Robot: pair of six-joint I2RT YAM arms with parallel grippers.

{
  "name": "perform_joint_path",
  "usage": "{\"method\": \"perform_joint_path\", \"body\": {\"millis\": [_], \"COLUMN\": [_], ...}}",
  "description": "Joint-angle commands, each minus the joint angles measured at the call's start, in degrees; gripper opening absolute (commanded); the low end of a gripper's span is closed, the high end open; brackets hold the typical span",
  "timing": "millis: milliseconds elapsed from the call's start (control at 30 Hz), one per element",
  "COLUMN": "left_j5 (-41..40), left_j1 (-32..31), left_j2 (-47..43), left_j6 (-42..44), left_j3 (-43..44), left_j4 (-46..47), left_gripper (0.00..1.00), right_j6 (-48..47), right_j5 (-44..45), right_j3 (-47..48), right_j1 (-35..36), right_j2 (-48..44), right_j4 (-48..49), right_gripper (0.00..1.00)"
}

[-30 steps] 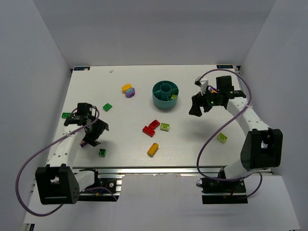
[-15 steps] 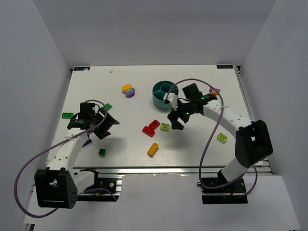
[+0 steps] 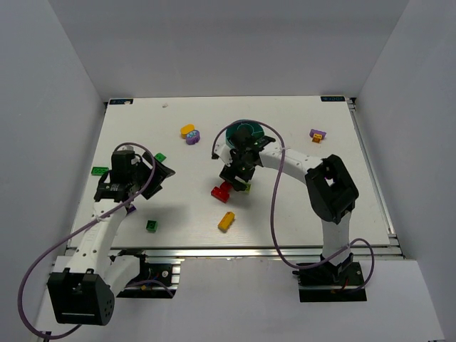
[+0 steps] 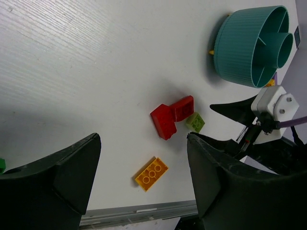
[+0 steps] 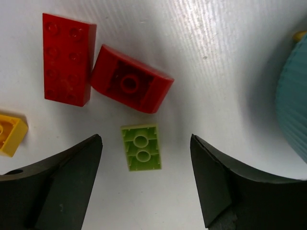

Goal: Sort the legos into containers by color

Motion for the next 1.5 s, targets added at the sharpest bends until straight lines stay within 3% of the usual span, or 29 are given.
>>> {"method": "perform_joint_path", "body": {"millis": [0, 133, 333, 433, 633, 667, 733, 933, 1100, 1200, 1467], "left_j5": [-1.0, -1.0, -0.3, 0.1, 0.9, 1.2, 3.2, 8.1, 8.6, 8.4, 7.3], "left_j1": [-0.2, -0.2, -0.2, -0.2, -0.2, -0.2, -0.2, -0.7, -2.2, -2.9, -4.2], "left_j2": [-2.1, -2.8, -3.7, -3.7, -3.9, -4.0, -4.4, -4.8, -3.0, -1.8, -0.4], "left_j6": [0.0, 0.1, 0.4, 0.5, 0.6, 0.7, 0.9, 1.0, 1.1, 1.1, 1.1], "left_j3": [-0.4, -0.3, -0.2, -0.1, 0.4, 0.2, -0.4, -3.0, -3.2, -2.9, -2.3], "left_j4": [-0.4, -0.5, 0.0, 0.3, 1.0, 1.5, 3.7, 9.4, 11.2, 11.9, 12.3], "left_gripper": [0.82, 0.82, 0.82, 0.82, 0.82, 0.82, 0.82, 0.82, 0.82, 0.82, 0.82], "right_j6": [-0.8, -0.9, -0.8, -1.5, -2.9, -2.9, -2.1, 6.4, 16.0, 20.7, 42.5], "right_j5": [3.3, 4.4, 4.3, 4.4, 2.3, 0.9, -1.5, -17.9, -28.3, -28.7, -21.5], "right_j3": [4.0, 3.9, 2.0, 0.5, 0.4, 0.4, 0.9, 1.1, -7.7, -12.7, -9.8], "right_j1": [0.5, 1.5, 1.6, 1.6, 1.1, 0.7, -1.1, -15.4, -25.3, -26.3, -26.2], "right_j2": [1.3, 3.7, 3.6, 3.2, -0.9, -2.1, -5.6, -13.6, -19.9, -20.4, -14.3], "right_j4": [-3.8, -5.6, -5.6, -4.2, -4.0, -3.9, -3.4, 3.7, 25.0, 35.9, 44.7], "right_gripper": [0.78, 0.67, 0.64, 0.58, 0.21, 0.09, 0.0, 0.0, 0.0, 0.0, 0.0]}}
